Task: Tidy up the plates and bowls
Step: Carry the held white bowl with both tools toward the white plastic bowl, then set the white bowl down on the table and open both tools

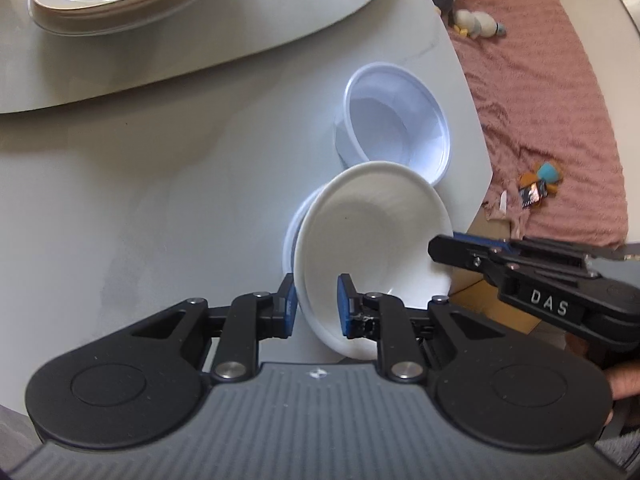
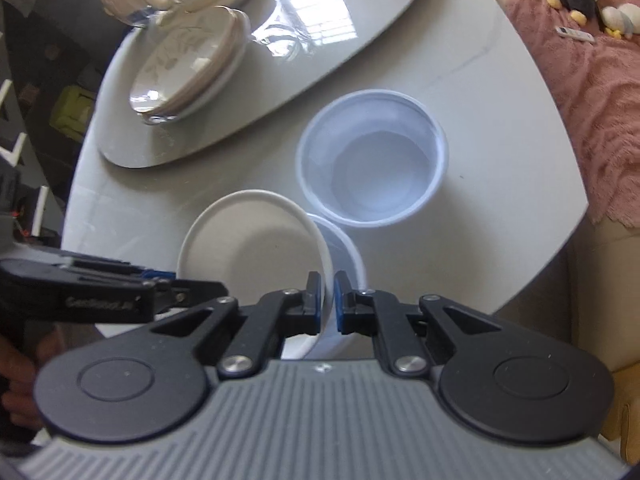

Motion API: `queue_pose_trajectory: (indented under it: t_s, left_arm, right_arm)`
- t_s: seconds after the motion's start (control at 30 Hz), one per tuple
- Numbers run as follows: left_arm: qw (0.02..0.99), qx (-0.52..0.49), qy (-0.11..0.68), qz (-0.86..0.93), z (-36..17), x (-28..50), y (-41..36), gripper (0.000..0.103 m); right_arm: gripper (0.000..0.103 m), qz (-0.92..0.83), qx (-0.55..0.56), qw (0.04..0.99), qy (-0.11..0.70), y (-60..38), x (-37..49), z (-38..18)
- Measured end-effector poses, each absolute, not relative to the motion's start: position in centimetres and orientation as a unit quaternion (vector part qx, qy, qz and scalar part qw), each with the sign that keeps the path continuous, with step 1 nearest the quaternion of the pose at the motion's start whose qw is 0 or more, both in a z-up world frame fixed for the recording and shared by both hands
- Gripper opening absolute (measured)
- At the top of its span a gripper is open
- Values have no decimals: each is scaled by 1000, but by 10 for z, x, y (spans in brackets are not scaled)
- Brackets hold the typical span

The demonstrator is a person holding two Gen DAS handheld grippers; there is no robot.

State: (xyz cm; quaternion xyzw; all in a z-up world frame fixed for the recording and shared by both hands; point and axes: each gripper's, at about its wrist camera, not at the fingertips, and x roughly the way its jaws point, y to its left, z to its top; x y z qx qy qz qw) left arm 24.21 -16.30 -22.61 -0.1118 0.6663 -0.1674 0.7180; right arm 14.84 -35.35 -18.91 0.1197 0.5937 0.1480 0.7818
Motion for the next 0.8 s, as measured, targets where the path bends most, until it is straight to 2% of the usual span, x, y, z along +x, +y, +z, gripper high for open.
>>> queue_pose_trajectory:
  t_s: [0.33,0.43,0.53,0.67,0.73,0.8]
  left_arm:
    - [719,-119,667,-158,-229,244,-158,24]
    - [719,-101,670,-155,-227,244,-162,31]
    - [720,-94,669,-158,-224,245,-163,46]
    - [731,-102,657,-153,-214,248,-157,47]
    - [740,-104,648,-149,-206,250,-156,47]
    - [751,-105,636,-145,-196,252,-154,48]
  right_arm:
    - [12,145,101,792,584,-349,149,-187]
    - [12,139,113,790,586,-353,150,-188]
    - [12,134,120,787,590,-354,153,-188]
    - [12,132,132,800,571,-357,154,-178]
    - [17,130,140,809,556,-360,155,-172]
    - [35,126,147,818,541,-363,155,-165]
